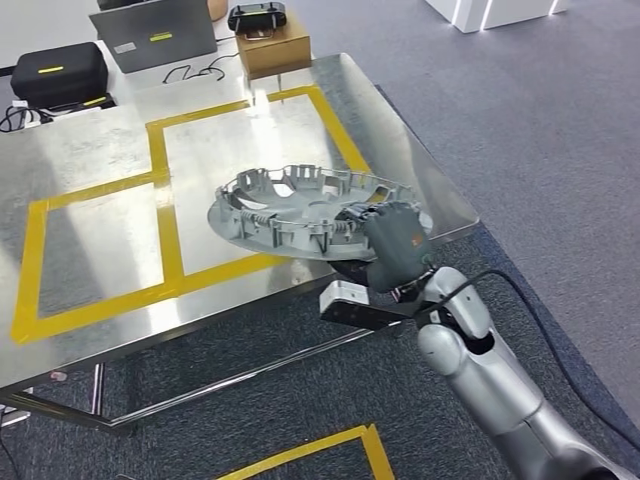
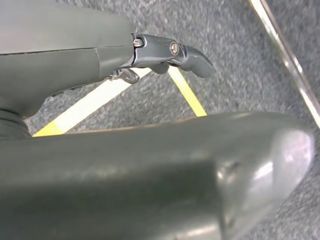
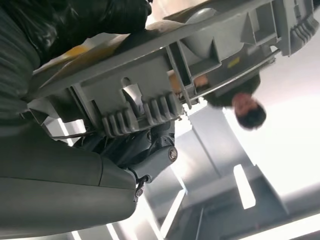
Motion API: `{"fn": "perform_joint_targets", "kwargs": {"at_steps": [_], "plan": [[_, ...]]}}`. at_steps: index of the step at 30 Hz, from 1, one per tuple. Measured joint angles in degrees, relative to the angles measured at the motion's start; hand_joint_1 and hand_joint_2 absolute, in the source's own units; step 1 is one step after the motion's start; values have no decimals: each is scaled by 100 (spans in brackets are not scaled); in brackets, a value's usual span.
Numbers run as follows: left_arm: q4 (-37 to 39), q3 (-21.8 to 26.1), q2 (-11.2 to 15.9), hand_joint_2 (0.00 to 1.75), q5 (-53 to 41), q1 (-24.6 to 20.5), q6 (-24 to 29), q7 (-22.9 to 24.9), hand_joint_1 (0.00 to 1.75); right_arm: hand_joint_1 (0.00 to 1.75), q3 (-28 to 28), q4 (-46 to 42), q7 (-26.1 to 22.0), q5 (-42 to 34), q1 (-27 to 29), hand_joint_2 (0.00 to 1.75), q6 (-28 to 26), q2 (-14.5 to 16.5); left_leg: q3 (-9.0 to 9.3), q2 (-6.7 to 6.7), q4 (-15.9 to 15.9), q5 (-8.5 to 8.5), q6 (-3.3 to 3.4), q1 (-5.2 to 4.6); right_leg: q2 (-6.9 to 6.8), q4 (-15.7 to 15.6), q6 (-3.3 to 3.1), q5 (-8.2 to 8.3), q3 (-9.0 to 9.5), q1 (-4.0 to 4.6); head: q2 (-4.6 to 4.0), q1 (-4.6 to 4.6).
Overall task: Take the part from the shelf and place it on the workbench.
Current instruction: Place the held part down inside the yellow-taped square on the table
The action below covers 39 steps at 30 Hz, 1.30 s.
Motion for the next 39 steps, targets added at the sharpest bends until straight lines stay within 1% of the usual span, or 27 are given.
{"fn": "perform_joint_targets", "kwargs": {"at_steps": [2, 3, 4, 5, 6, 7, 9, 11, 12, 14, 16, 17, 18, 19, 20, 21, 23, 25, 27, 29, 31, 32, 33, 34, 35, 37, 39], "plan": [[2, -31, 21, 0, -44, -68, -30, 25, 0, 175, 172, 511, -5, -34, -110, 175, -17, 157, -405, 135, 749, -263, -40, 11, -133, -2, -33, -19, 14, 13, -1, -39], [3, -42, 25, 0, -58, -85, -43, 37, 0, 175, 234, 733, -28, -55, -145, 175, -26, 222, -518, 149, 934, -272, -46, 15, -198, -1, -38, -31, 26, 17, -1, -42], [3, -52, 26, 0, -66, -90, -53, 45, 0, 175, 280, 932, -55, -74, -175, 175, -39, 282, -526, 156, 905, -174, -43, 17, -259, -1, -40, -46, 43, 21, -1, -45], [4, -61, 31, 0, -74, -89, -55, 51, 0, 175, 319, 1093, -80, -88, -208, 175, -58, 334, -412, 176, 642, 18, -28, 17, -312, -1, -35, -64, 68, 25, 0, -46], [4, -70, 39, 0, -82, -86, -54, 57, 0, 175, 347, 1221, -97, -95, -249, 175, -79, 380, -220, 244, 236, 246, 0, 8, -361, -2, -27, -86, 98, 29, 1, -48], [4, -79, 50, 0, -86, -91, -52, 62, 0, 175, 367, 1331, -104, -100, -298, 175, -100, 422, -29, 338, -148, 398, 30, -20, -406, -1, -8, -111, 124, 45, 1, -52], [4, -95, 67, 0, -92, -109, -50, 70, 0, 175, 400, 1498, -103, -108, -397, 175, -123, 474, 192, 483, -611, 501, 90, -71, -484, -4, 42, -150, 153, 78, 0, -55], [4, -111, 75, 0, -92, -111, -50, 79, 0, 175, 432, 1618, -54, -126, -457, 175, -111, 513, 207, 442, -678, 467, 138, -87, -570, -32, 97, -169, 183, 98, -1, -54], [4, -121, 78, 0, -95, -100, -50, 87, 0, 175, 445, 1674, -15, -157, -476, 175, -85, 536, 224, 400, -704, 473, 164, -74, -567, -34, 128, -192, 191, 94, 0, -49], [4, -137, 80, 0, -110, -105, -53, 104, 0, 175, 451, 1876, 29, -287, -545, 175, -28, 567, 271, 312, -755, 487, 223, -37, -386, 211, 178, -352, 78, 82, 0, -25], [4, -148, 79, 0, -137, -150, -57, 112, 0, 175, 425, 2239, -4, -435, -617, 175, -3, 580, 291, 211, -767, 482, 264, -18, -158, 902, 203, -653, -291, 69, -1, 10], [4, -152, 79, 0, -147, -172, -60, 113, 0, 175, 404, 2455, -24, -488, -640, 175, 0, 587, 292, 149, -764, 477, 275, -18, -116, 1276, 210, -768, -505, 68, -1, 19], [5, -155, 78, 0, -152, -185, -64, 113, 0, 175, 377, 2663, -40, -528, -660, 175, 9, 596, 294, 83, -757, 471, 282, -19, -97, 1517, 214, -796, -667, 69, -1, 23], [5, -157, 77, 0, -154, -188, -70, 113, 0, 175, 340, 2871, -50, -568, -690, 175, 31, 603, 297, 15, -746, 464, 284, -21, -83, 1549, 209, -708, -732, 70, -1, 28], [6, -157, 76, 0, -153, -187, -76, 113, 0, 175, 295, 3062, -54, -608, -734, 175, 61, 610, 301, -50, -732, 456, 280, -22, -67, 1347, 195, -515, -683, 70, -1, 34], [6, -161, 73, 0, -153, -185, -81, 113, 0, 175, 239, 3244, -54, -652, -790, 175, 101, 614, 305, -110, -714, 443, 270, -22, -17, 965, 175, -268, -541, 69, -1, 41], [9, -170, 65, 0, -149, -184, -82, 114, 0, 175, 116, 3588, -17, -740, -910, 175, 191, 618, 290, -203, -676, 419, 232, -20, 178, 270, 129, 16, -230, 56, -1, 44], [13, -176, 62, 0, -136, -174, -81, 114, 0, 175, -2, 3923, 65, -818, -1018, 175, 277, 620, 262, -279, -668, 424, 170, 3, 287, 32, 94, 26, -89, 63, -1, 42], [17, -177, 67, 0, -122, -146, -83, 114, 0, 175, -127, 4236, 158, -920, -1151, 175, 340, 622, 257, -348, -682, 434, 101, 21, 201, -22, 45, 43, -35, 62, -1, 43], [27, -178, 73, 0, -111, -116, -80, 123, 0, 175, -308, 4512, 232, -1080, -1310, 175, 387, 589, 188, -208, -508, 319, 44, 7, 84, -93, -16, 60, 38, 33, -1, 6], [35, -179, 90, 0, -102, -94, -75, 135, 0, 175, -528, 4756, 303, -1233, -1461, 175, 414, 499, -94, 41, 112, 10, -10, 15, -49, -130, -55, 53, 95, 25, -1, -38], [37, -178, 99, 0, -98, -80, -74, 144, 0, 175, -631, 4865, 348, -1285, -1528, 175, 417, 434, -274, 108, 490, -142, -37, 33, -119, -132, -62, 45, 106, 25, 0, -48], [38, -178, 106, 0, -95, -57, -73, 154, 0, 175, -726, 4964, 398, -1321, -1586, 175, 419, 374, -405, 140, 765, -223, -60, 55, -181, -131, -61, 37, 114, 24, 1, -50], [39, -176, 110, 0, -93, -26, -72, 165, 0, 175, -812, 5050, 449, -1345, -1639, 175, 420, 316, -441, 155, 848, -205, -78, 77, -233, -129, -53, 29, 120, 21, 0, -51], [39, -175, 116, 0, -92, 6, -68, 177, 0, 175, -895, 5126, 496, -1366, -1691, 175, 421, 264, -361, 170, 707, -87, -94, 99, -277, -126, -39, 20, 129, 15, 0, -51], [40, -173, 127, 0, -91, 51, -60, 187, 0, 175, -1034, 5236, 557, -1392, -1793, 175, 426, 193, 51, 276, -41, 242, -114, 121, -349, -111, 14, -6, 155, 9, -1, -52], [44, -172, 133, 0, -91, 52, -56, 187, 0, 175, -1137, 5309, 602, -1402, -1878, 175, 428, 139, 355, 375, -612, 380, -70, 104, -399, -99, 95, -32, 170, 29, -1, -59]]}}
